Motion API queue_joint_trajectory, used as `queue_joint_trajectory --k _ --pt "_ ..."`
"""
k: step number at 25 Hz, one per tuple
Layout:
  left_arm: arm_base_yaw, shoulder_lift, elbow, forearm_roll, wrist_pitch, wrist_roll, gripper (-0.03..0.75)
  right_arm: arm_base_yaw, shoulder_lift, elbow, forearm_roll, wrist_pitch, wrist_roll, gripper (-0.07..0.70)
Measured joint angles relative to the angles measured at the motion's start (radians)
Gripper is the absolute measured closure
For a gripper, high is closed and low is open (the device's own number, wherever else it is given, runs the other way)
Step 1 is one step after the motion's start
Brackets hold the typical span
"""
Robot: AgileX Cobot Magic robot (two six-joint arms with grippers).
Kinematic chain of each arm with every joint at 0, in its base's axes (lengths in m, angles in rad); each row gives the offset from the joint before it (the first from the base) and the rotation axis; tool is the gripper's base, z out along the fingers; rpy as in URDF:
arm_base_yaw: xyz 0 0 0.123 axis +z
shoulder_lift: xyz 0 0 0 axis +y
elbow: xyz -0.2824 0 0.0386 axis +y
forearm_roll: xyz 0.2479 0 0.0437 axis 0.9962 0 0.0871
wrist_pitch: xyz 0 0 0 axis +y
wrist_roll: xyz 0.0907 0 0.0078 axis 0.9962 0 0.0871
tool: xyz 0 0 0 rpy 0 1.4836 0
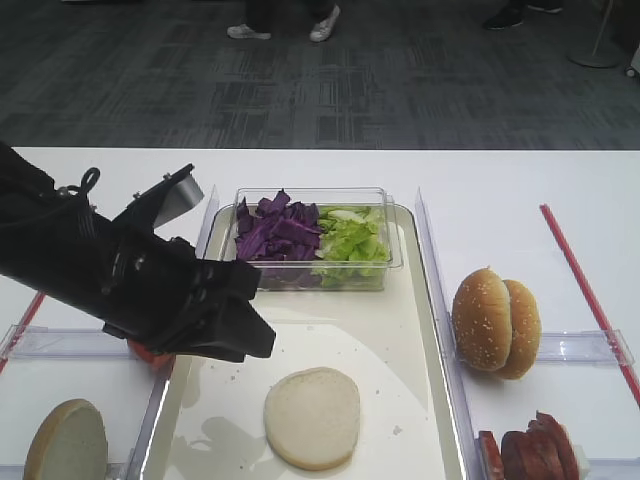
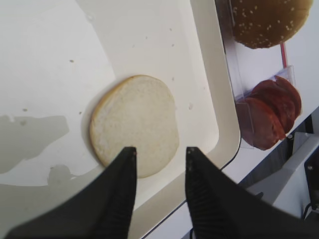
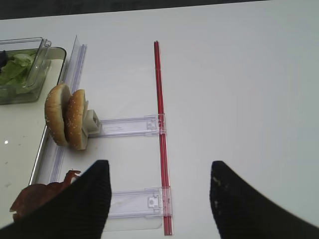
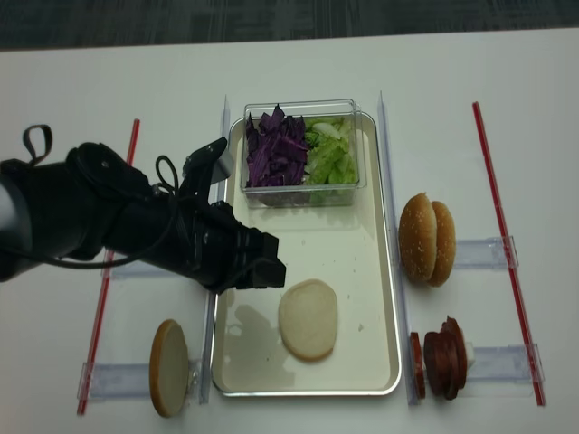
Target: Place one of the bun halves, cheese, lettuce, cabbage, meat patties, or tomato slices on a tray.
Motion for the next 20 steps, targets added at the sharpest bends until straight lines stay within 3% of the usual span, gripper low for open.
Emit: queue_joint_trajectory --k 11,15,20 --pt "0.002 -0.069 -0.150 0.369 0.071 -0.288 0.481 0.000 0.000 0.000 0.000 0.000 0.000 0.169" --pt "0.043 -0.087 -0.186 0.570 0.103 -0.446 0.481 0.000 0.000 0.000 0.000 0.000 0.000 0.169" --pt "0.096 -0.124 -0.186 0.719 0.128 -0.537 0.481 0.000 0.000 0.000 0.000 0.000 0.000 0.169"
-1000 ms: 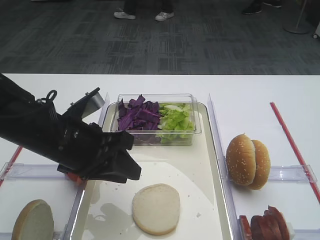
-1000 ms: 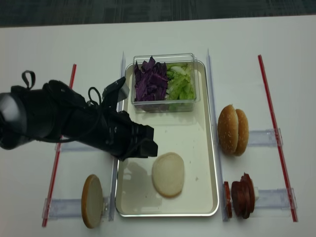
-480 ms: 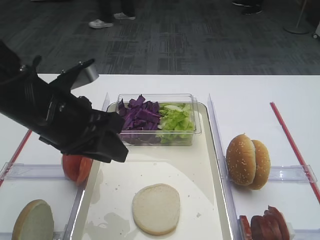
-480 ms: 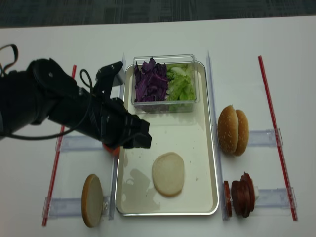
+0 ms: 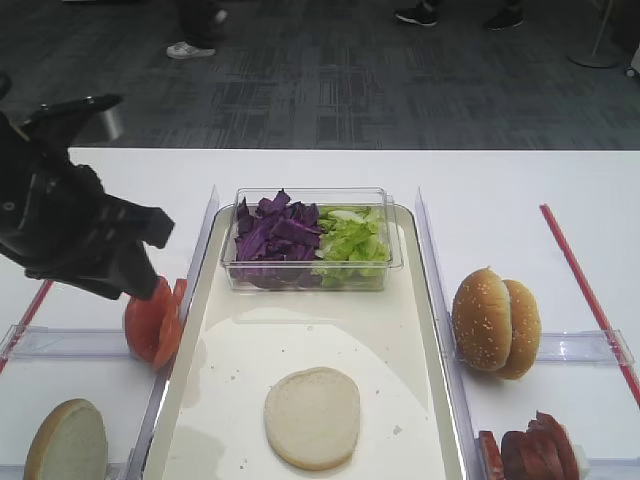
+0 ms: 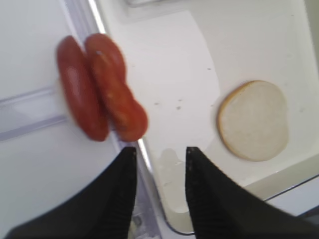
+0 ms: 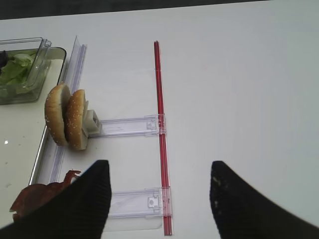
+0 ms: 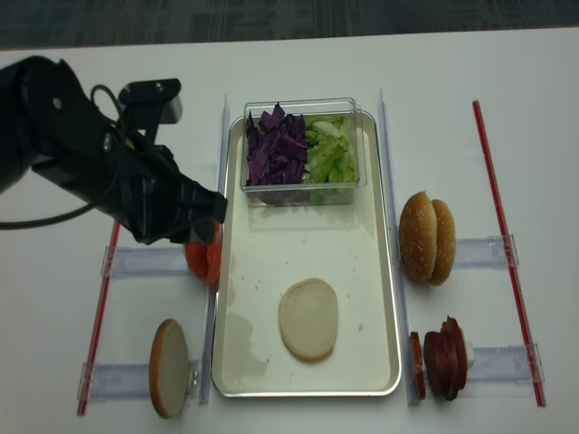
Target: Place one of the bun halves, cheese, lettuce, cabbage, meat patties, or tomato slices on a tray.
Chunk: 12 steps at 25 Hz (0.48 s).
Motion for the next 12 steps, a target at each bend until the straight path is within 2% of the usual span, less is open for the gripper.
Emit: queue_joint_trajectory --k 8,12 --pt "0.155 -0.062 0.000 0.220 0.077 -0.109 0.481 0.000 0.000 0.000 0.000 0.000 0.002 0.169" --pt "0.242 -0.082 0.000 0.282 0.095 -0.137 0.481 0.000 0.000 0.000 0.000 0.000 0.002 0.169"
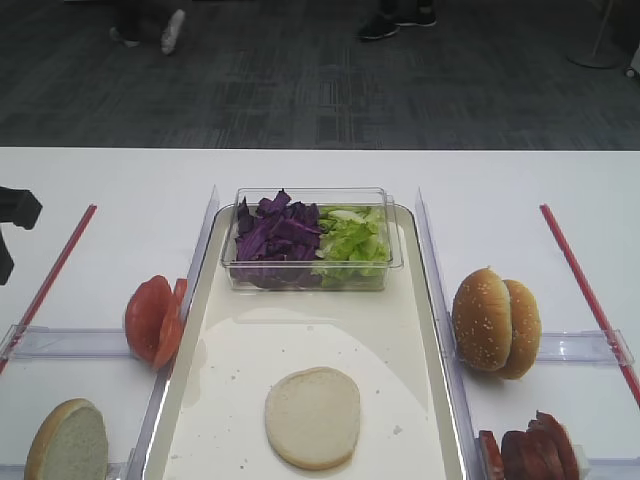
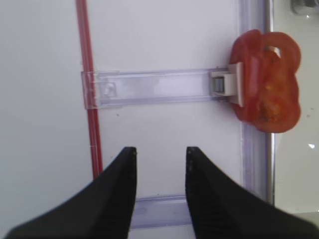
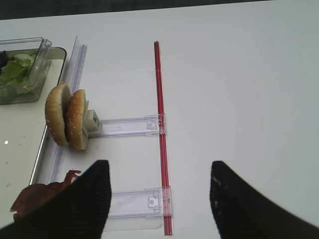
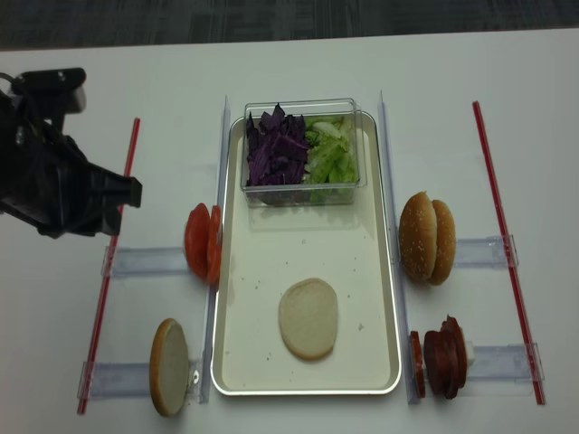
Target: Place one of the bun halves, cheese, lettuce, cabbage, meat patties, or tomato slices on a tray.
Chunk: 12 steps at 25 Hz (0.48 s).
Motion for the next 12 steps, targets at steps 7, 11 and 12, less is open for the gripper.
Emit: queue_joint_trajectory --k 7,11,12 --pt "0.075 -0.004 0.000 0.068 0.026 -0.005 0.481 0.000 0.000 0.000 0.000 0.000 0.000 0.169" --pt "0.097 -0.004 0.000 0.092 0.036 -0.005 0.481 0.000 0.000 0.000 0.000 0.000 0.000 0.169" --pt "0.097 -0.004 0.000 0.092 0.038 -0.005 0.481 0.000 0.000 0.000 0.000 0.000 -0.002 0.169"
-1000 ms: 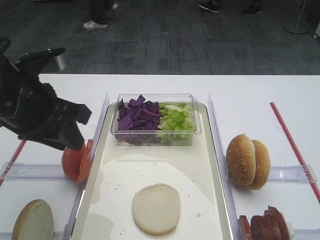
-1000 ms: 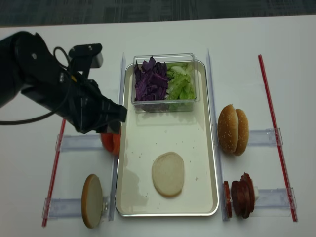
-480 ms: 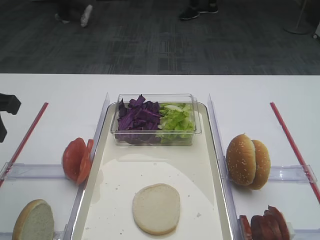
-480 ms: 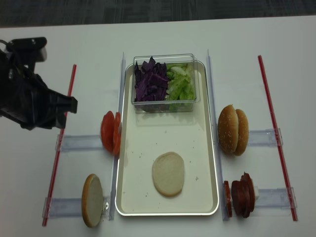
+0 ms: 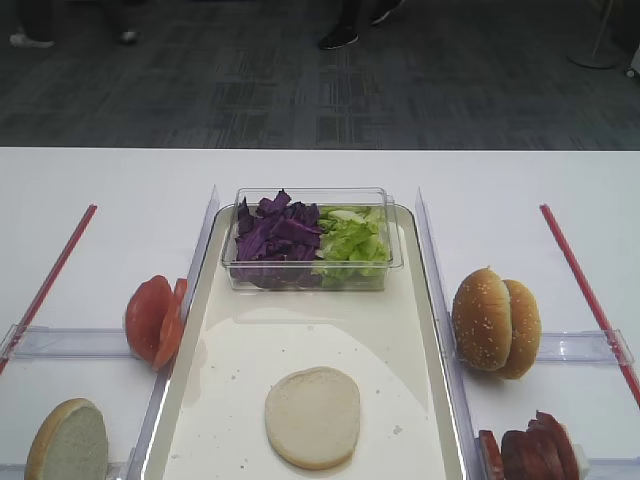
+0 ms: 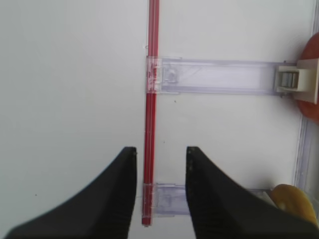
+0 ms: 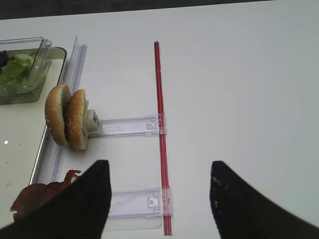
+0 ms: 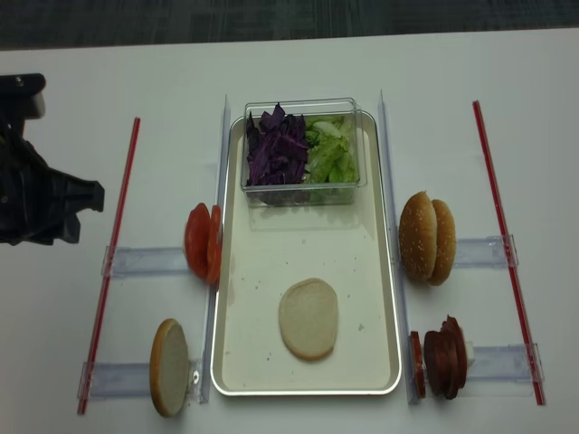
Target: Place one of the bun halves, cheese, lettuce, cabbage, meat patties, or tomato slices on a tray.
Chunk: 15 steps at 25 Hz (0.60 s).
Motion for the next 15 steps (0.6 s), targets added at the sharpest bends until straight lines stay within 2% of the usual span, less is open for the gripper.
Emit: queue_joint_trajectory --k 7,11,15 --pt "0.001 -0.071 0.000 0.006 0.013 0.000 0.481 0.000 0.000 0.000 0.000 0.000 0.000 0.169" --pt "0.002 -0.170 0.000 0.007 0.081 0.000 0.481 0.000 0.000 0.000 0.000 -0.002 0.000 0.169" --pt "0.004 -0.259 0.031 0.007 0.119 0.000 0.481 0.000 0.000 0.000 0.000 -0.004 0.000 0.169"
